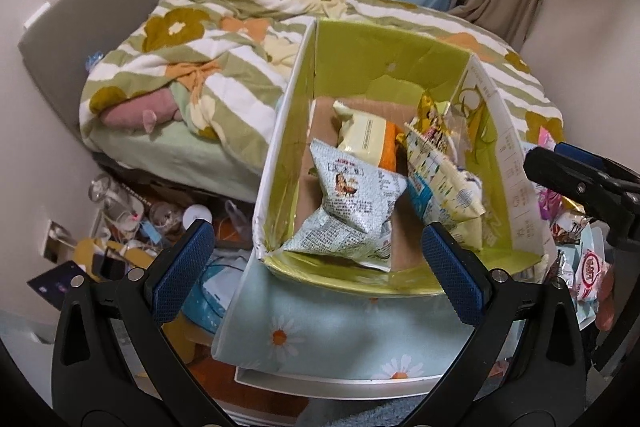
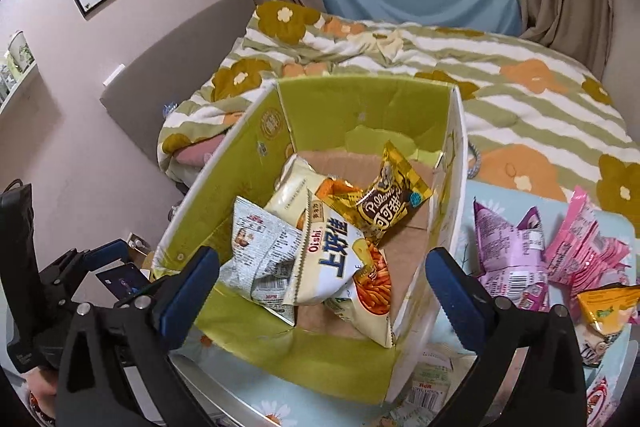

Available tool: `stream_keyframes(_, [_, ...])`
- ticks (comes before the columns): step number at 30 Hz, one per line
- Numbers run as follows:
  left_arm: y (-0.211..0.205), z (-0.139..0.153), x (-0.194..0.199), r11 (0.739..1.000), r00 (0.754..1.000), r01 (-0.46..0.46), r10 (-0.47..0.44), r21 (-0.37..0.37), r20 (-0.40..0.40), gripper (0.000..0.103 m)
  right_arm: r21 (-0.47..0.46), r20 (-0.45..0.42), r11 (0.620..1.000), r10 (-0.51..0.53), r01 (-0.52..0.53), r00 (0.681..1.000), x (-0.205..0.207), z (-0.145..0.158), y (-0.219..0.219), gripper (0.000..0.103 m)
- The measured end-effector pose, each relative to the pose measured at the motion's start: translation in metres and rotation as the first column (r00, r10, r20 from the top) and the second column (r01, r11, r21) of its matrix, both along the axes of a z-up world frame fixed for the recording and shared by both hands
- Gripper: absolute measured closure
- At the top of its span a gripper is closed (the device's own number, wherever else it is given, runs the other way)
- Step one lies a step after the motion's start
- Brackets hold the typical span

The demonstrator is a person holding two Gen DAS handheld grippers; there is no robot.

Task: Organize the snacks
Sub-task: 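Move both grippers back from the box toward the snack pile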

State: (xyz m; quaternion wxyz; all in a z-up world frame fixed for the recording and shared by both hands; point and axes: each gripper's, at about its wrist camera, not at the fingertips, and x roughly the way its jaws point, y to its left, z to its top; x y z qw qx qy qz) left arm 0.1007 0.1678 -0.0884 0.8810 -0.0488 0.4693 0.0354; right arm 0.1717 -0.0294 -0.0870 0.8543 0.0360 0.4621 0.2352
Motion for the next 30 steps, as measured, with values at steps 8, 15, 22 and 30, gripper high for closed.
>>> stream_keyframes(8, [-0.007, 0.033, -0.011, 0.999, 0.997, 0.041, -0.041, 0.009, 0.064, 0.0, -0.023, 0.067, 1.0, -0.011, 0.013, 0.998, -0.031, 0.034, -0.006, 0.0])
stream_keyframes(15, [-0.032, 0.064, -0.015, 0.994, 0.984, 0.111, -0.112, 0.017, 0.139, 0.0, 0.035, 0.111, 0.996, -0.081, 0.077, 0.991, -0.063, 0.067, -0.036, 0.0])
stream_keyframes(22, [-0.091, 0.086, -0.024, 0.975, 0.955, 0.221, -0.221, 0.02, 0.197, 0.0, 0.06, 0.183, 0.981, -0.195, 0.187, 0.964, -0.101, 0.099, -0.107, 0.0])
stream_keyframes(30, [-0.191, 0.078, -0.034, 0.948, 0.935, 0.318, -0.312, -0.012, 0.17, 0.0, 0.009, 0.195, 0.947, -0.317, 0.321, 0.928, -0.141, 0.099, -0.214, 0.0])
